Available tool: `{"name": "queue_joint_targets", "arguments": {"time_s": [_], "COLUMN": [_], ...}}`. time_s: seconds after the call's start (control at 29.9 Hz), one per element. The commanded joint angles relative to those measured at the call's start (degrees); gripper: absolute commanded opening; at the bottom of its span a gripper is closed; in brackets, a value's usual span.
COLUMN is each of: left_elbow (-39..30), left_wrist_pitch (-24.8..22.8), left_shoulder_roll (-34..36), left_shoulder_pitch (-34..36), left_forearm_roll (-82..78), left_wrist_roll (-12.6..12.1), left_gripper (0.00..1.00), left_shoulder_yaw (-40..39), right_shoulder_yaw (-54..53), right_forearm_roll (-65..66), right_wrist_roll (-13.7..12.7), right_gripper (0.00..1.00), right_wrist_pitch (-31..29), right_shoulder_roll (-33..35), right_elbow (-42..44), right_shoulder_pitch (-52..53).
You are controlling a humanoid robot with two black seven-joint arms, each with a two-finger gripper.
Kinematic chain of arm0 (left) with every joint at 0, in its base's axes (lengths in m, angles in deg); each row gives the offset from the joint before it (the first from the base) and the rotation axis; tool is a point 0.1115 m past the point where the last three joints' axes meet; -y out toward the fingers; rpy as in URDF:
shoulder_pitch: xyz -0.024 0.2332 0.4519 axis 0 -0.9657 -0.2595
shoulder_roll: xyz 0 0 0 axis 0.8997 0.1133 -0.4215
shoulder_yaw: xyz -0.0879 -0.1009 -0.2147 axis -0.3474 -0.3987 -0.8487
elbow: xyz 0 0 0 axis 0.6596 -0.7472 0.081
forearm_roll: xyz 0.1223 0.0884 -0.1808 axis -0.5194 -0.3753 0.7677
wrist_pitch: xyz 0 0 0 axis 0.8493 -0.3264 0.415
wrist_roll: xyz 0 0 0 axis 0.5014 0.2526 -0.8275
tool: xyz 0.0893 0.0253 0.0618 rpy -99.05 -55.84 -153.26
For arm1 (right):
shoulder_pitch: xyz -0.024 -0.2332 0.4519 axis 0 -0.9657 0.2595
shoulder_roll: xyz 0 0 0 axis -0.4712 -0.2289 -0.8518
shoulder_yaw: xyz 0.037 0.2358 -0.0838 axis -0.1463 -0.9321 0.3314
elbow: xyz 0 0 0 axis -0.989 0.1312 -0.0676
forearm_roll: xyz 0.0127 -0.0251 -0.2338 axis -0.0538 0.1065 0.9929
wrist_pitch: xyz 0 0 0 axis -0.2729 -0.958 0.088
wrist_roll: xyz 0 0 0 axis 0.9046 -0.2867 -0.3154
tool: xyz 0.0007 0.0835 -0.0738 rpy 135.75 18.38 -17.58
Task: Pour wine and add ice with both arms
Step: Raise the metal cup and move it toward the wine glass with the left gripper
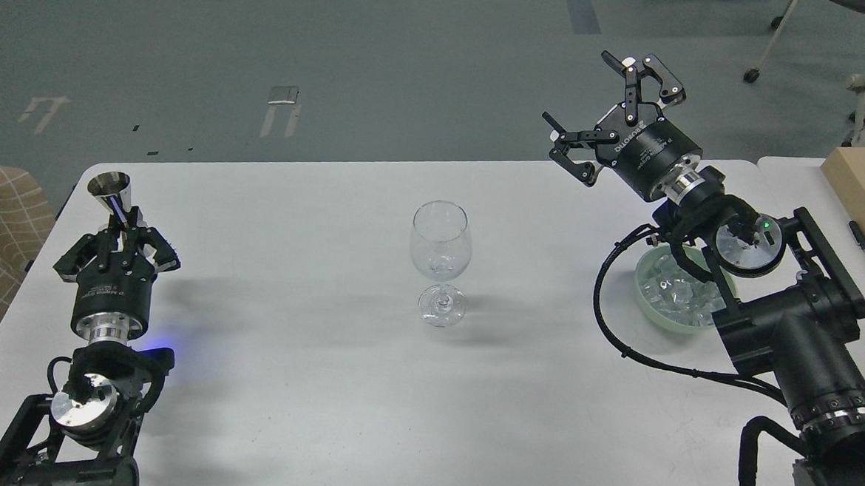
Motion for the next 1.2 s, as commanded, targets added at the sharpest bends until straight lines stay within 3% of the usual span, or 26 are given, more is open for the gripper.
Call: {"name": "queue_joint_targets", "arguments": {"time_s": [0.0,0.7,1.17], "left_elbow": [0.0,-3.8,-6.6], "left_wrist_pitch": [-1.3,-6.3,-6.1], "left_shoulder_roll": [0.0,-0.4,-1.2], "left_shoulder_pitch": [-0.2,-3.4,-3.5], "left_forearm_roll": [-1.4,-7.1,-9.8], "left_wrist_roll": [0.0,-0.1,0.1], "left_gripper": [0.00,0.00,0.00], "left_shoulder_yaw": [0.0,5.2,7.5], "right_shoulder_yaw": [0.0,0.0,0.0], "right_forearm_roll": [0.0,0.0,0.0], "right_wrist_roll": [0.0,0.0,0.0], "right_gripper": [1.00,1.00,1.00], "right_wrist_pitch": [0.0,-0.1,-0.1], "right_shoulder_roll": [0.0,0.0,0.0], "right_elbow": [0.0,-0.2,-0.2], "right_shoulder_pitch": [0.0,-1.2,-1.4]}}
